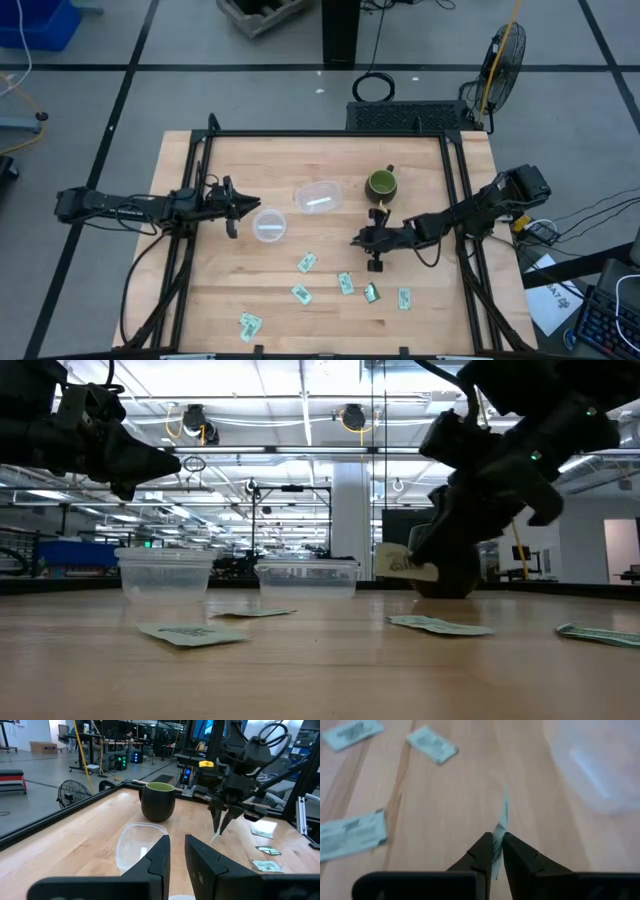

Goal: Pick and place Stevia / Truvia into bins
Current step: Put the stevia packet into the oval container

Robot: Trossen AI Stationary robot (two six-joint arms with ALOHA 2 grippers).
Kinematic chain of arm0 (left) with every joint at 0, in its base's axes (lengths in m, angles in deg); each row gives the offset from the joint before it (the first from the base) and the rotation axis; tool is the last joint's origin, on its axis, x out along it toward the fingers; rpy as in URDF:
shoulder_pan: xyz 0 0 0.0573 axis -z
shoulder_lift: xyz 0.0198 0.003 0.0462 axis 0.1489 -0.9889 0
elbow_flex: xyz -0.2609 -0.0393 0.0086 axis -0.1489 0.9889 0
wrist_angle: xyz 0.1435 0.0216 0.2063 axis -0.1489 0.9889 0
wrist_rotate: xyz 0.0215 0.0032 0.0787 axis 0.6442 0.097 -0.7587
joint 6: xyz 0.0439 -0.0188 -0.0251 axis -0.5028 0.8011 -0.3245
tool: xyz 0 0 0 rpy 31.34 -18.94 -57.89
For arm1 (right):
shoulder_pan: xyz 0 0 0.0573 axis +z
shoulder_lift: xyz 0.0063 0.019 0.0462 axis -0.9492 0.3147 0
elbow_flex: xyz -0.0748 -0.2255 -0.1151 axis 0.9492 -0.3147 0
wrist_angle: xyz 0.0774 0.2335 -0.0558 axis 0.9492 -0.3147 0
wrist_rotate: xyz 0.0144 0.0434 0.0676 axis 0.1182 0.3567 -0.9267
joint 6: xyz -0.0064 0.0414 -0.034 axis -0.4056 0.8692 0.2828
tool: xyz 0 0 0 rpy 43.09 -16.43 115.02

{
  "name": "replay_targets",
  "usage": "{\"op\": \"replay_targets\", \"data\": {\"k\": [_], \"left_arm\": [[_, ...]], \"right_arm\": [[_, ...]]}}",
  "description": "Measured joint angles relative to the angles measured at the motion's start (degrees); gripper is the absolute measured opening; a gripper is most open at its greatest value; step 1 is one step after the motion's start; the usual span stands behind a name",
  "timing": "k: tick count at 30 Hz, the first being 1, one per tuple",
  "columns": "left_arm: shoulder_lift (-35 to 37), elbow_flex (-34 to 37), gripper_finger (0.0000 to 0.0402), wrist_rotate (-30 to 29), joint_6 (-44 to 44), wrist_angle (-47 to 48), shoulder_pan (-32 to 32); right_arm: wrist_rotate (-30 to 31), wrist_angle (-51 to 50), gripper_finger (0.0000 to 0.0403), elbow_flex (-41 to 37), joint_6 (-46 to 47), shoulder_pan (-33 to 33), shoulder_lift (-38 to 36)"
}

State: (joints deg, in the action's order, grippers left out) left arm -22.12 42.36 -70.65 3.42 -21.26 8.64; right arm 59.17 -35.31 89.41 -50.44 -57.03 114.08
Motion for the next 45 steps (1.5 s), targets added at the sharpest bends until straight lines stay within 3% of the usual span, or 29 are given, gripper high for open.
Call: {"op": "replay_targets", "data": {"k": [14, 19, 26, 34, 39, 45], "left_arm": [[0.00, 0.00, 0.0063, -0.02, 0.01, 0.02, 0.01], [-0.01, 0.00, 0.0063, -0.04, 0.02, 0.02, 0.01], [0.00, 0.00, 0.0063, -0.07, -0.05, 0.02, 0.02], [-0.02, 0.00, 0.0063, -0.05, 0.04, 0.17, 0.02], [-0.02, 0.00, 0.0063, 0.00, 0.22, 0.22, 0.00], [0.00, 0.00, 0.0063, 0.04, 0.60, 0.93, 0.00]], "right_arm": [[-0.64, 19.59, 0.0034, 0.18, -10.25, -13.14, -0.03], [-5.85, 16.96, 0.0034, 2.75, -9.84, -18.85, -0.03], [-10.51, 12.90, 0.0034, 7.28, -9.86, -21.87, 1.27], [-10.63, 9.93, 0.0034, 12.58, -11.41, -22.21, 10.09], [-7.59, 10.47, 0.0037, 13.35, -12.75, -23.39, 12.08], [-9.14, 10.30, 0.0081, 13.33, -11.59, -25.86, 12.97]]}}
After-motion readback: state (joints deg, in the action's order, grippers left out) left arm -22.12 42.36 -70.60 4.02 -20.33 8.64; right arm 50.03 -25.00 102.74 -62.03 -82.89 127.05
